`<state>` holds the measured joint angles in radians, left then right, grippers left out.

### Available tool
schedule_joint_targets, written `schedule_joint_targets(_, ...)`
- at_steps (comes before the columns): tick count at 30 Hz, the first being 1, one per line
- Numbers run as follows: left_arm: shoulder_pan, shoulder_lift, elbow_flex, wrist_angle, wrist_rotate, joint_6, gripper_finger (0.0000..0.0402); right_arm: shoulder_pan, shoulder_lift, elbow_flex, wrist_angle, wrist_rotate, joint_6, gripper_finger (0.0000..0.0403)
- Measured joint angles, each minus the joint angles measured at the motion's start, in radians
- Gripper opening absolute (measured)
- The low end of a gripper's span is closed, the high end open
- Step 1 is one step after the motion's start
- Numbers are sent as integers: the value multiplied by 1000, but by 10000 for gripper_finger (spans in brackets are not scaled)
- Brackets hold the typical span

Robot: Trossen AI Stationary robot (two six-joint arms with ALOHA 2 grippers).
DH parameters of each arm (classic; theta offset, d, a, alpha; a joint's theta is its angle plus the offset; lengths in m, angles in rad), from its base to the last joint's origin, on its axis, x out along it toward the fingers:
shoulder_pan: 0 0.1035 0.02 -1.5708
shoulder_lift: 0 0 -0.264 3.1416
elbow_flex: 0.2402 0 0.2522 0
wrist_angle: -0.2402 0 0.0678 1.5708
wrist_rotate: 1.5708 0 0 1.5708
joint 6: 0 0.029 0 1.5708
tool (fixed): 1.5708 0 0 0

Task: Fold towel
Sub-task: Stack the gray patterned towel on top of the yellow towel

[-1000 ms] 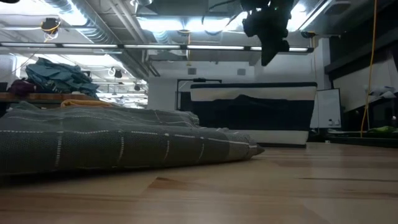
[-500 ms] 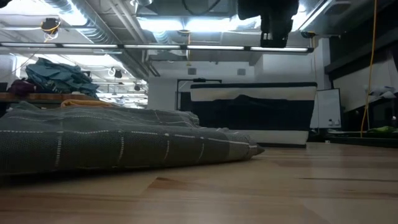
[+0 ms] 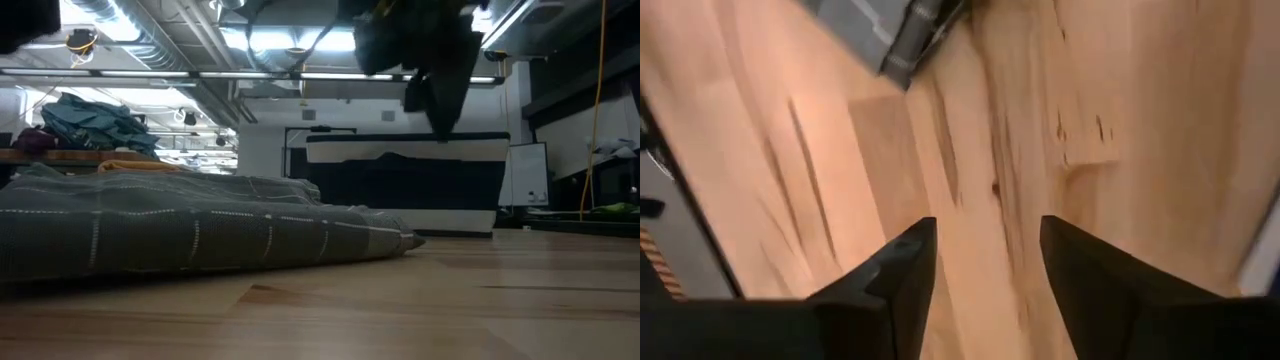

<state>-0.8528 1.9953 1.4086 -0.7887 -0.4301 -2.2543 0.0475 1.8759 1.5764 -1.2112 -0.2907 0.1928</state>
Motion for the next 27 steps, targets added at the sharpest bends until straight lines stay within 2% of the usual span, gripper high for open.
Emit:
schedule_joint_targets(5, 4, -1, -75, 124, 0, -20, 212, -2, 66, 0, 119, -38, 83, 190)
schedule_joint_targets(13, 22, -2, -88, 124, -18, -17, 212, -2, 129, 0, 280, -59, 95, 191)
schedule_joint_targets(22, 18, -2, -91, 145, -33, -22, 212, -9, 206, 0, 381, -71, 120, 191)
schedule_joint_targets(27, 14, -2, -91, 145, -35, -20, 212, -25, 238, 0, 441, -114, 170, 191)
